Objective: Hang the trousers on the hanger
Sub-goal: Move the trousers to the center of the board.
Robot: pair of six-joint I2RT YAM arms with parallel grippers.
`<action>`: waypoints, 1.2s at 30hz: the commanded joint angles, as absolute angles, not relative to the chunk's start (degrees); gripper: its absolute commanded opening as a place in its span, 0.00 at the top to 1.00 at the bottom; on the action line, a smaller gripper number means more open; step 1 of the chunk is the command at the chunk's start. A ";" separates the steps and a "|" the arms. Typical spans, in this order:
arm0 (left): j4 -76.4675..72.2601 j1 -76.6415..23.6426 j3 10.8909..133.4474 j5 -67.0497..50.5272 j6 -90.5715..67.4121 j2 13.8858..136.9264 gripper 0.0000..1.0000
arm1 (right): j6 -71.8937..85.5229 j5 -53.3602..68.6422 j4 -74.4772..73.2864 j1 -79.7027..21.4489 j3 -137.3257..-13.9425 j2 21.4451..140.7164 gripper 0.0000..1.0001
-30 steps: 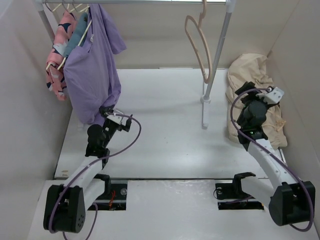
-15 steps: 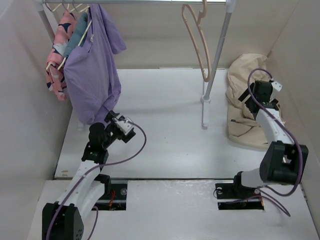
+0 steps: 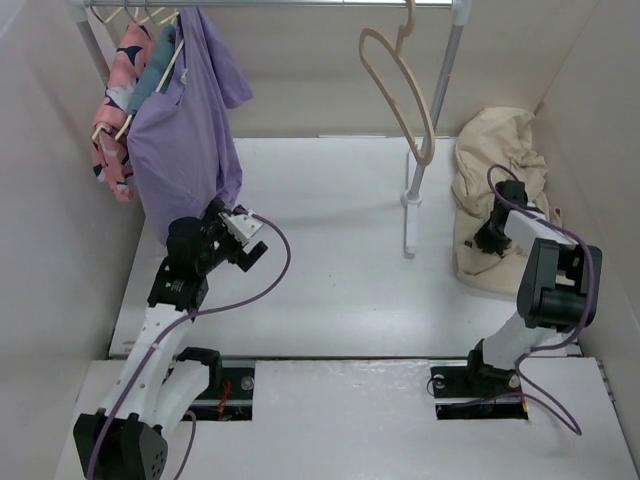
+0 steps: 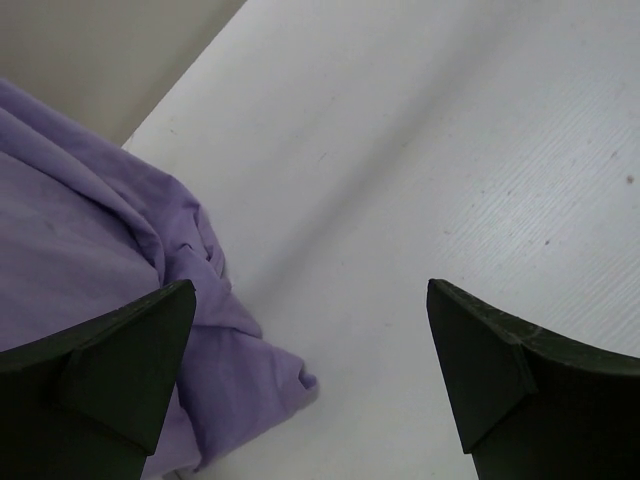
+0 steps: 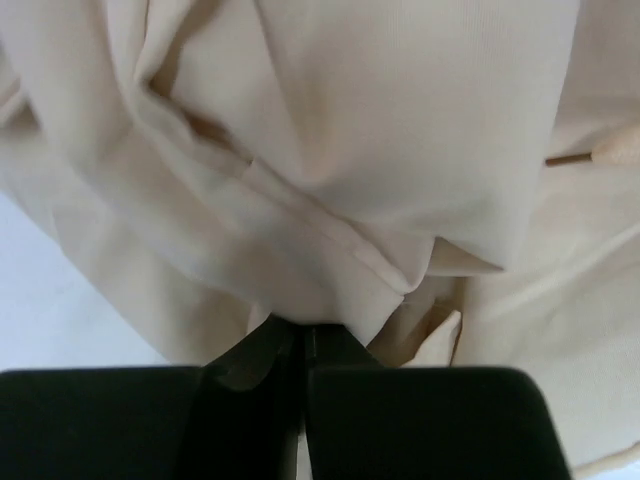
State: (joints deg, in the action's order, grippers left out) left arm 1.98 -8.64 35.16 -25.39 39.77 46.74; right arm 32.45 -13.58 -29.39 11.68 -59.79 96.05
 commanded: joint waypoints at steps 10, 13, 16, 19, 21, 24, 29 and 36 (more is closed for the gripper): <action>-3.52 -9.40 36.56 -32.16 27.50 42.98 0.00 | 34.79 -6.32 -29.79 -4.60 -42.30 64.54 1.00; -2.02 -9.40 36.56 -35.07 29.70 44.21 0.06 | 39.01 -7.55 -31.11 -14.12 -40.78 54.25 1.00; -1.49 -9.40 36.56 -34.37 29.18 45.62 0.07 | 39.55 -8.09 -30.42 -28.44 -40.25 45.81 1.00; -1.49 -9.40 35.51 -33.22 30.40 47.90 0.07 | 37.80 -10.27 -26.38 -45.66 -42.09 43.33 1.00; -1.49 -9.40 35.51 -33.22 30.94 48.95 0.07 | 35.26 -13.35 -23.82 -56.88 -47.07 46.30 1.00; -1.49 -9.40 36.21 -34.37 30.94 50.27 0.07 | 27.80 -15.12 -24.69 -66.84 -59.61 59.64 1.00; -2.02 -9.40 37.35 -35.24 30.41 50.27 0.07 | 15.67 -4.24 -26.19 -70.66 -78.91 81.69 1.00; 1.40 -9.40 38.41 -36.56 34.10 50.27 0.06 | 18.08 -6.49 -26.64 -70.14 -80.00 83.79 0.00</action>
State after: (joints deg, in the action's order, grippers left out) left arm 0.58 -9.04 36.03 -33.65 31.73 50.87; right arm 17.67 -5.52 -27.92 -70.57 -80.62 88.38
